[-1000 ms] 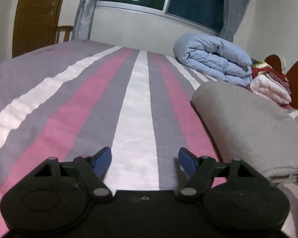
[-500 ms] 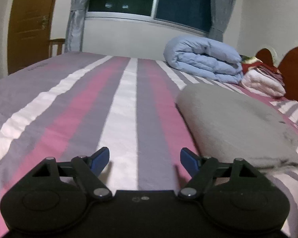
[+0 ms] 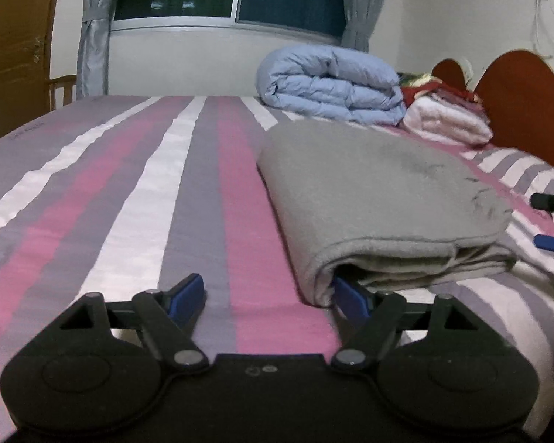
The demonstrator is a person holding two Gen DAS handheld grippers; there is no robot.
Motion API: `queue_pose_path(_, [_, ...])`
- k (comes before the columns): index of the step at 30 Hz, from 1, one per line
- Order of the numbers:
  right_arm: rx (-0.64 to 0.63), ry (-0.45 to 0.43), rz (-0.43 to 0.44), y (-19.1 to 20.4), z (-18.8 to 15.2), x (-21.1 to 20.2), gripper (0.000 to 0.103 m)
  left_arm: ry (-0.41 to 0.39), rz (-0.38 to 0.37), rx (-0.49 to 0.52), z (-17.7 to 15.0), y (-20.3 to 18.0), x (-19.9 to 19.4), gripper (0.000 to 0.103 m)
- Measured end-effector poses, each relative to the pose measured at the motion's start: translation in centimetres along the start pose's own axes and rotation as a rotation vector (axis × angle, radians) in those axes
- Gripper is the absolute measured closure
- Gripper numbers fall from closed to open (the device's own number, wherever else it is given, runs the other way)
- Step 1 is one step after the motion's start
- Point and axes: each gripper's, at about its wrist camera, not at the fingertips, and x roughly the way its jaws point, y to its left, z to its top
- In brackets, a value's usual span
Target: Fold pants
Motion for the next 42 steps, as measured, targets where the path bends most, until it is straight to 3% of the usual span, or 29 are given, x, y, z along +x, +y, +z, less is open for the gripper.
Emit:
queue_pose_path(4, [-0.006,0.009,-0.005,0.1,0.0,0.2,0.025,0.022,0.043,-0.005,0.1,-0.2,1.6,0.026])
queue_pose_path(7, [-0.032,0.023,-0.007,0.3,-0.3,0.5,0.025,0.023,0.141,0.036,0.2,-0.2,2.0,0.021])
queue_pose_path(13, [-0.012,0.015,0.002,-0.2,-0.1,0.8,0.025,0.059,0.126,0.083,-0.4,0.8,0.0,0.022])
queue_pose_path(14, [-0.003,0.015,0.013,-0.4,0.0,0.9,0.025,0.064,0.126,0.071,-0.5,1.1,-0.5,0.022])
queue_pose_path(16, [0.022,0.017,0.053,-0.5,0.1,1.1,0.025,0.057,0.173,0.048,-0.5,1.6,-1.4,0.036])
queue_pose_path(17, [0.033,0.023,0.079,-0.5,0.2,1.2,0.025,0.042,0.206,0.027,-0.5,2.3,-1.9,0.036])
queue_pose_path(22, [0.112,0.072,0.185,-0.8,0.1,2.8,0.025,-0.006,0.190,-0.180,-0.1,6.5,-2.2,0.026])
queue_pose_path(27, [0.212,0.156,0.179,-2.1,0.3,5.4,0.025,-0.067,0.212,-0.213,0.6,9.0,-1.8,0.021])
queue_pose_path(32, [0.264,0.171,0.173,-2.8,1.5,8.0,0.025,-0.027,0.196,-0.302,0.6,10.8,-0.6,0.021])
queue_pose_path(36, [0.244,0.182,0.162,-2.2,2.0,9.9,0.025,-0.022,0.191,-0.304,0.3,10.8,-0.4,0.021])
queue_pose_path(37, [0.231,0.184,0.160,-1.9,1.8,10.2,0.029,-0.018,0.191,-0.301,0.2,10.7,-0.4,0.021])
queue_pose_path(38, [0.217,0.189,0.134,-1.7,1.9,10.3,0.040,-0.015,0.189,-0.298,0.2,10.7,-0.4,0.021])
queue_pose_path(39, [0.221,0.210,0.098,-1.6,1.8,10.4,0.060,-0.013,0.188,-0.294,0.1,10.7,-0.4,0.020])
queue_pose_path(42, [0.317,0.196,0.111,-1.6,3.0,8.8,0.066,-0.016,0.192,-0.302,0.0,10.7,-0.4,0.020])
